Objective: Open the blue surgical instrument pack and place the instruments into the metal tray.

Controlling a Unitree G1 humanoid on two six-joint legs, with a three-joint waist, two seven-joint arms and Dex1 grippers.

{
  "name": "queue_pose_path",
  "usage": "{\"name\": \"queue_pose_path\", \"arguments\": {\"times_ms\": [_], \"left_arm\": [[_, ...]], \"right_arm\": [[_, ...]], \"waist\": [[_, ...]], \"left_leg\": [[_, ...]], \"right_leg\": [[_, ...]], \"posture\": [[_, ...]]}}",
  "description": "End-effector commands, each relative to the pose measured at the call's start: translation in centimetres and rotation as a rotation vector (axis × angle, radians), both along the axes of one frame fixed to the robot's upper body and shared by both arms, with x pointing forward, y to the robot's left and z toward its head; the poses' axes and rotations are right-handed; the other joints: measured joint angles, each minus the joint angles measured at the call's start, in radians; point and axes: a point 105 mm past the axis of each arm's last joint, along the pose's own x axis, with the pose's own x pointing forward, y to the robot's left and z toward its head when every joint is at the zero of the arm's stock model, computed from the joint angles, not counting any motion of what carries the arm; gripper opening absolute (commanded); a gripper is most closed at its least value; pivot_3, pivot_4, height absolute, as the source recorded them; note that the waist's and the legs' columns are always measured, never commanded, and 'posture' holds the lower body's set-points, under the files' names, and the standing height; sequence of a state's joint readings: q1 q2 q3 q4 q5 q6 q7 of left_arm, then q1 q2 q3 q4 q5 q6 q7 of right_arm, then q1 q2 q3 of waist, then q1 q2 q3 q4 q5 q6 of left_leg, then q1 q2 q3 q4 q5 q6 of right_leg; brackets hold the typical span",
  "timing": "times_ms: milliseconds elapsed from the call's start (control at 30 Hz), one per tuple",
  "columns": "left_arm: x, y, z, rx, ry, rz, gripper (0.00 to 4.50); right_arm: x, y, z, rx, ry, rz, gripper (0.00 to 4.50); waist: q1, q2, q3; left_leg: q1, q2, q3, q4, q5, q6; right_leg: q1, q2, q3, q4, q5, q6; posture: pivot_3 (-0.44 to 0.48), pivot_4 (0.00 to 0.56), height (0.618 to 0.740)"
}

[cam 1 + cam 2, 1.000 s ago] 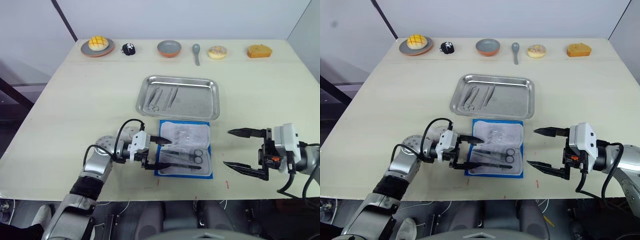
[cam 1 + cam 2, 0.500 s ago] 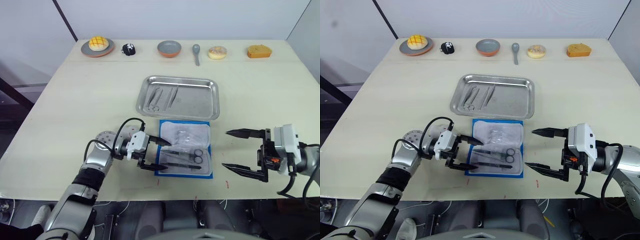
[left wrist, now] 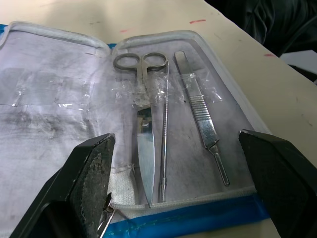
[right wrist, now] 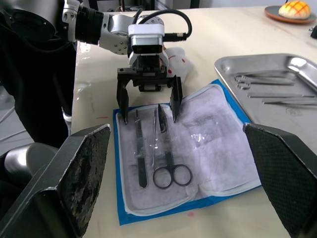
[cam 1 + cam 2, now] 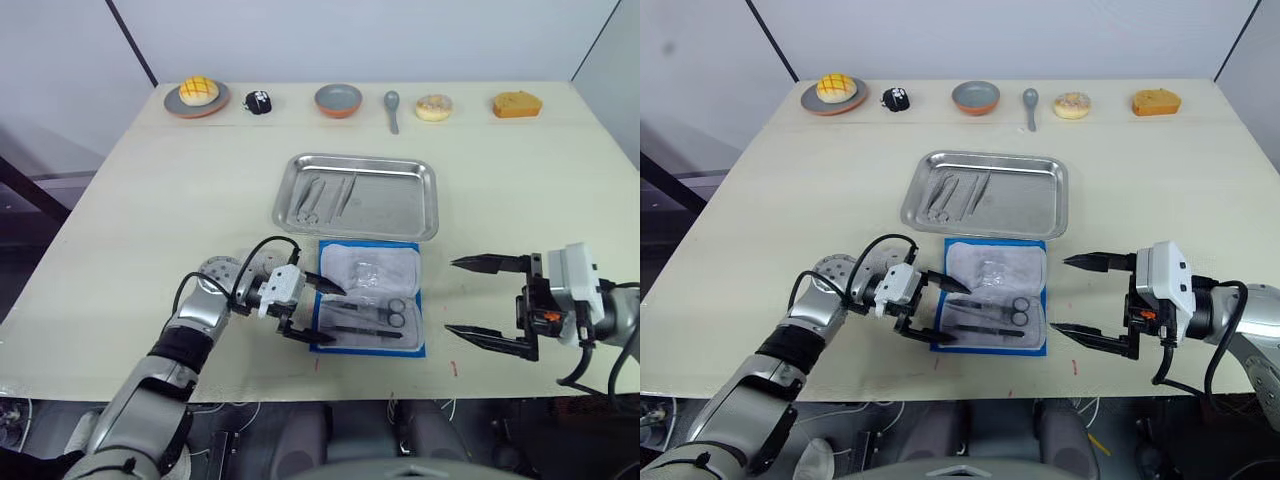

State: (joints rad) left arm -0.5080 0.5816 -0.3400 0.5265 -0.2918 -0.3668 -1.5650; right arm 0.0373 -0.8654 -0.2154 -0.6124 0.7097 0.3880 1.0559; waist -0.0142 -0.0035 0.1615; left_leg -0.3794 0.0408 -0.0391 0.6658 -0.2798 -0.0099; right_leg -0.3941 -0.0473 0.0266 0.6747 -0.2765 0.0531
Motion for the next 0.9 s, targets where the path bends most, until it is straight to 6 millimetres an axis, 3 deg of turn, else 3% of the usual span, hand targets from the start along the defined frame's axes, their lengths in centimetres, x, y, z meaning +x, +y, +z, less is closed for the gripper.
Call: {"name": "queue_pose_path", "arguments": {"times_ms": [33,467,900], "left_arm": [[-1.2,1.1,-3.5,0.134,0.104,0.005,4.21],[-1.8,1.0,-4.2,0.116,0.134,0.02,4.21],[-1.6,0.9,-4.2,0.108,0.134,0.029,4.21]], "right_arm": [[-0.3,0.4,1.1,0.003,-0.049,0.014,4.5],[-0.4,0.3,0.8,-0.045,-0.02,0.016,4.5],[1.8,1.8,-1.4,-0.15,-0.026,-0.042,4.5]], "waist": [[0.0,0.003,-0.003],[0.0,0.008,-0.01],[0.0,0.011,-0.014]], "left_leg": [[0.0,0.0,0.0,0.0,0.0,0.0],[0.0,-0.001,0.001,0.002,-0.003,0.005],[0.0,-0.001,0.001,0.002,-0.003,0.005]], "right_leg": [[0.0,0.0,0.0,0.0,0.0,0.0],[0.001,0.0,0.001,-0.001,0.0,0.0],[0.001,0.0,0.001,-0.001,0.0,0.0]], "posture": [[0.0,0.15,0.732],[0.0,0.15,0.732],[0.0,0.15,0.732]]}}
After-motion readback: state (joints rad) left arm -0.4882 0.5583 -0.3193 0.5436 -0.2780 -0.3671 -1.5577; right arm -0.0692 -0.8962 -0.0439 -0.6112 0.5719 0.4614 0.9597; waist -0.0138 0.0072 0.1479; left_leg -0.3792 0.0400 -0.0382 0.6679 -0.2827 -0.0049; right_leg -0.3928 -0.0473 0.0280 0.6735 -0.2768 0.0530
